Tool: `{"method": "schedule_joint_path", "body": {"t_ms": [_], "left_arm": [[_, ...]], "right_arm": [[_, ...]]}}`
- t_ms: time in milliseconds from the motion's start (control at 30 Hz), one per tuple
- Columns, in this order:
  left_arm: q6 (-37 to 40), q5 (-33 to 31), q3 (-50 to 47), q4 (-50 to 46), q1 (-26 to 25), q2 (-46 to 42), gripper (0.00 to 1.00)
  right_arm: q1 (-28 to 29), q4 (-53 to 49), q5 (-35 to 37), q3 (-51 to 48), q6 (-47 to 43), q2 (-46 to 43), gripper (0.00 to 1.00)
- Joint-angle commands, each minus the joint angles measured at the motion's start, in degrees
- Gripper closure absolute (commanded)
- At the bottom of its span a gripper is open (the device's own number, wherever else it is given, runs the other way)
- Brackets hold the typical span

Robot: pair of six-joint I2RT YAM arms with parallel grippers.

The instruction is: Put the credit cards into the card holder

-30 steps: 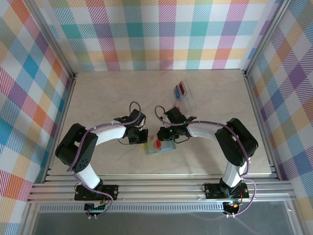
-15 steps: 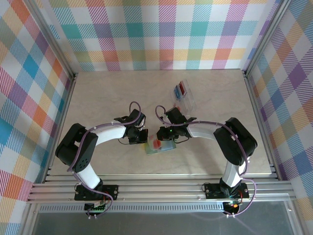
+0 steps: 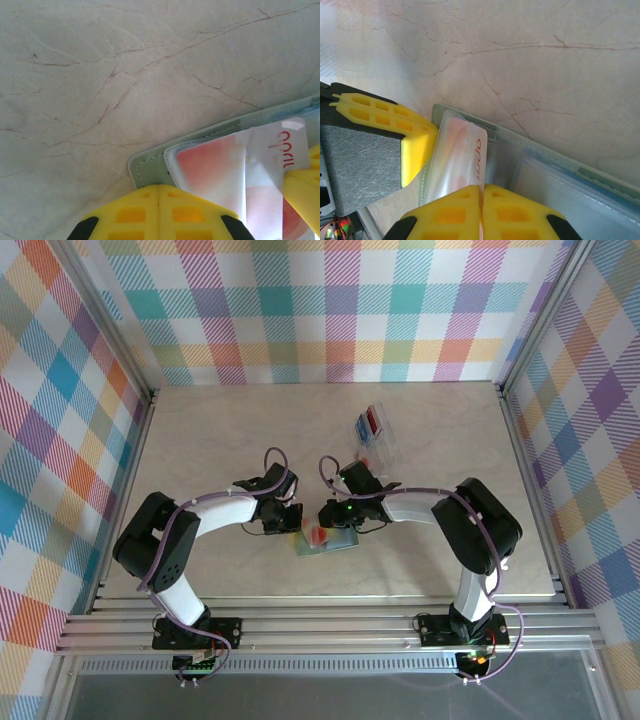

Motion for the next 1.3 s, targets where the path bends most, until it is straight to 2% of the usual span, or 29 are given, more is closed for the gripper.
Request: {"method": "schedule_joint_path", "body": {"t_ms": [0,233,367,600,733,1000,1267], "left_arm": [[0.06,-1.11,-1.52,1.28,-0.15,-0.25,1.00],[0.04,-3.49,-3.05,-0.09,-0.02,-8.75,1.00],[0.28,-3.65,-3.46,0.01,0.03,-11.31,1.00],[0.69,4.38,-4.07,6.64,-0.64,-9.69,1.00],[1.32,4.62,-3.71,6.52,-1.11,-8.86,1.00],[-0.34,5.10,-4.04,7.11,-1.63,-4.84,1.00],[-2.17,4.33,-4.03,8.21,-4.50,-2.39,1.00]], "right_arm": [[1.88,-1.61,1.63,-0.94,-1.08,0.04,0.90],[2.44,-4.57,4.52,-1.11,-1.76,-1.61,0.74],[2.53,-4.62,3.60,-1.76,-1.83,-3.11,0.71],[2.53,-4.94,2.47,-2.12,-1.47,-3.45,0.70],[2.53,-4.50,1.22,-2.67,-1.11,-3.15,0.76],[2.53,-4.00,-0.96,-3.23,-0.77,-3.47,0.76],[2.53,-4.32,-0.71,-4.62,-0.96,-4.92,0.73]]}}
